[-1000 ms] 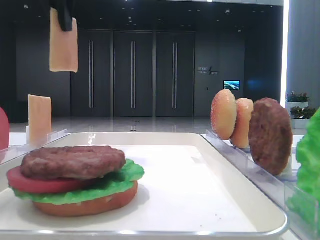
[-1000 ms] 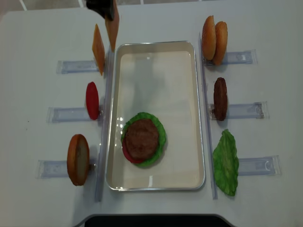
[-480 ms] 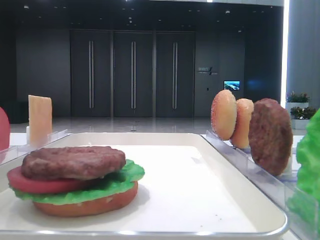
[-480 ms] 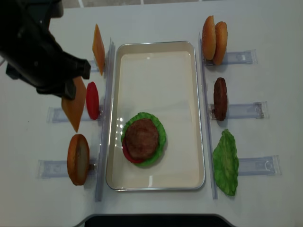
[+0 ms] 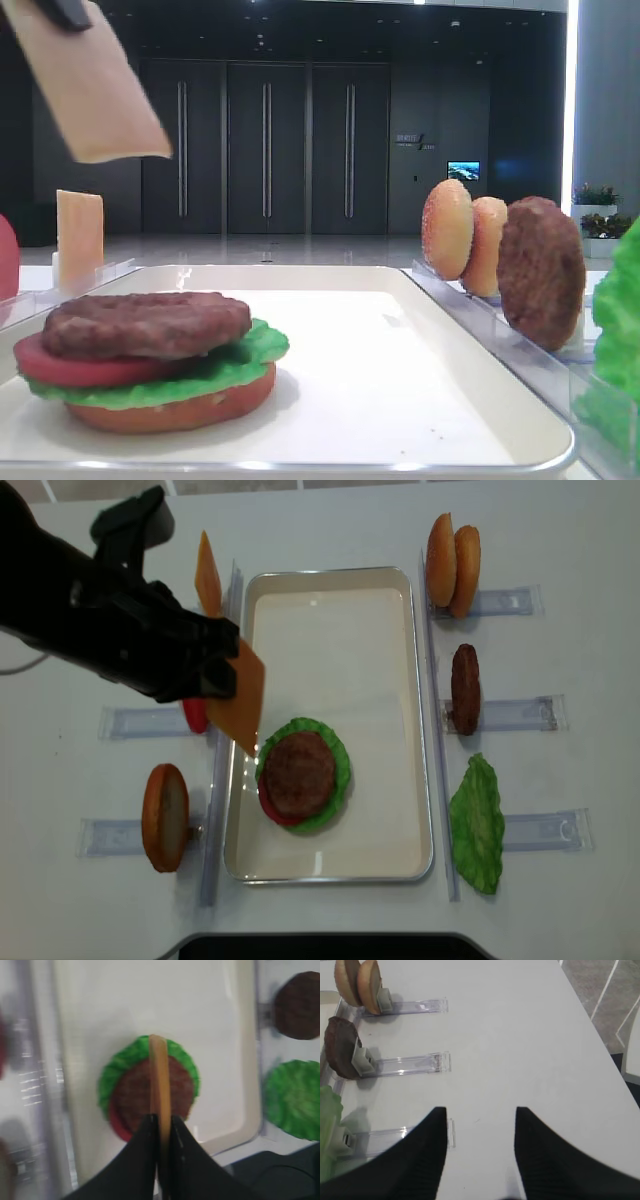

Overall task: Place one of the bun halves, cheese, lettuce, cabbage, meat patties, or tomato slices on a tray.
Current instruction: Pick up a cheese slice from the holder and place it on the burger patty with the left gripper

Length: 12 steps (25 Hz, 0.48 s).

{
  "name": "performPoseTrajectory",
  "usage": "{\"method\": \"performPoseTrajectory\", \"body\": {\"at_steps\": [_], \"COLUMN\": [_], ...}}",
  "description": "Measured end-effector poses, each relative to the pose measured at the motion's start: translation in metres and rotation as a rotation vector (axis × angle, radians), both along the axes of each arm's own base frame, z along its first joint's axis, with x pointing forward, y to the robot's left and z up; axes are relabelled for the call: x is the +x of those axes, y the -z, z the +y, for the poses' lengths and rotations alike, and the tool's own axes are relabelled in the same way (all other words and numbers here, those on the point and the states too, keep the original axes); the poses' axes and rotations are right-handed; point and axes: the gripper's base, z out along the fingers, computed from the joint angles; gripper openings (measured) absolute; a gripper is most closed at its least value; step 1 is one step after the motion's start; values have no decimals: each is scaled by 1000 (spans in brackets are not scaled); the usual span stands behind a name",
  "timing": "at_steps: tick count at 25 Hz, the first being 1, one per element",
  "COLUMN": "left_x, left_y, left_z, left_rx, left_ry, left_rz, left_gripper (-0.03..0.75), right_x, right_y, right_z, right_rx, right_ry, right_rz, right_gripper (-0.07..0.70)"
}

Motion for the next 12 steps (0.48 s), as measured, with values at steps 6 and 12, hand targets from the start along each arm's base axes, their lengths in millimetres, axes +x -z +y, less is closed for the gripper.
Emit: {"method": "performPoseTrajectory", "body": {"at_steps": [6, 12], "left_x": [-15, -18], "left_y": [40, 60], "left_z": [-18, -21], "left_rx": [-274, -333], "left_ry": [102, 113], "left_rz": [11, 17], "left_gripper": [27, 27], "right_x": [0, 0], "right_y": [0, 0], "right_z": [0, 0], "right_rx": [0, 0], "right_ry": [0, 0], "right_rz": [0, 0], "right_gripper": [307, 307]}}
